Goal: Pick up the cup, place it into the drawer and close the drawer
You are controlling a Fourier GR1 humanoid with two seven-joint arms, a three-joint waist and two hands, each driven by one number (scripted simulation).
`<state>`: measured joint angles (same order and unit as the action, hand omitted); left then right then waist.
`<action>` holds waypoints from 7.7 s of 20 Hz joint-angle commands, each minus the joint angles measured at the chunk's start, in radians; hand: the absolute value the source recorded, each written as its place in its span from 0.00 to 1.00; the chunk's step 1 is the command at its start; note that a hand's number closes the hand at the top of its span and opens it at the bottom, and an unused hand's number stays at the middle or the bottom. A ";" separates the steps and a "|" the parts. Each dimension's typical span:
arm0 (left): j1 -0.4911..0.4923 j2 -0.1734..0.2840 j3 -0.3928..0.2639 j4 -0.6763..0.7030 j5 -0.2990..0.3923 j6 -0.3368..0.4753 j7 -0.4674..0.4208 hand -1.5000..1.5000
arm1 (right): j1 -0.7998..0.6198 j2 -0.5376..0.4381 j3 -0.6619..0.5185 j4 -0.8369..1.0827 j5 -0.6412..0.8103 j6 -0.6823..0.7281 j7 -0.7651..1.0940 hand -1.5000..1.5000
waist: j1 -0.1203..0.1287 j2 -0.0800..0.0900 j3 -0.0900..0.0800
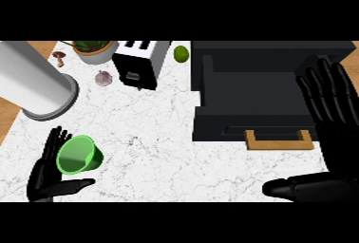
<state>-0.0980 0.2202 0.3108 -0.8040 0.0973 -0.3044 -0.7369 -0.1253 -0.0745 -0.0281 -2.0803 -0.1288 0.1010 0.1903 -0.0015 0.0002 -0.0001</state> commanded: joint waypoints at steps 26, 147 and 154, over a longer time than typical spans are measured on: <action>-0.216 0.017 -0.020 0.417 0.047 -0.249 -0.223 1.00 | 0.038 0.010 0.009 -0.009 -0.011 0.017 -0.012 0.00 | -0.008 0.003 -0.002; -1.203 -0.220 -0.763 0.285 0.683 0.684 0.284 0.00 | 0.014 -0.041 -0.076 -0.027 -0.218 0.117 0.025 1.00 | -0.026 0.001 0.000; -1.023 -0.104 -0.723 0.092 0.688 0.669 0.279 0.00 | 0.044 -0.186 -0.072 -0.056 -0.135 0.261 0.009 1.00 | 0.019 -0.011 -0.001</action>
<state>-1.2065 0.0588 -0.4334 -0.6298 0.7753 0.3917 -0.4496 -0.0906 -0.2008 -0.1096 -2.0870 -0.2940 0.3157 0.1771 -0.0013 -0.0047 -0.0002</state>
